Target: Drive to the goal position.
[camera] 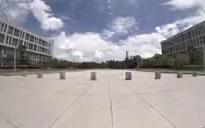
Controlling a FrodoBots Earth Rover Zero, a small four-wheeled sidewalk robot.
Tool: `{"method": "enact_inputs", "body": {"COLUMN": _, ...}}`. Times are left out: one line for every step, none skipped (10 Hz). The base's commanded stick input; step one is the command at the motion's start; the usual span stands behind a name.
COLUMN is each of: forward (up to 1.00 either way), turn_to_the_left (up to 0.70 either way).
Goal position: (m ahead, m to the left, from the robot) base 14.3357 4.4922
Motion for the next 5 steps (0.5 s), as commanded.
{"method": "enact_inputs", "body": {"forward": 0.70, "turn_to_the_left": 0.04}}
{"method": "enact_inputs", "body": {"forward": 0.70, "turn_to_the_left": 0.04}}
{"method": "enact_inputs", "body": {"forward": 0.70, "turn_to_the_left": 0.04}}
{"method": "enact_inputs", "body": {"forward": 0.70, "turn_to_the_left": 0.04}}
{"method": "enact_inputs", "body": {"forward": 0.70, "turn_to_the_left": 0.04}}
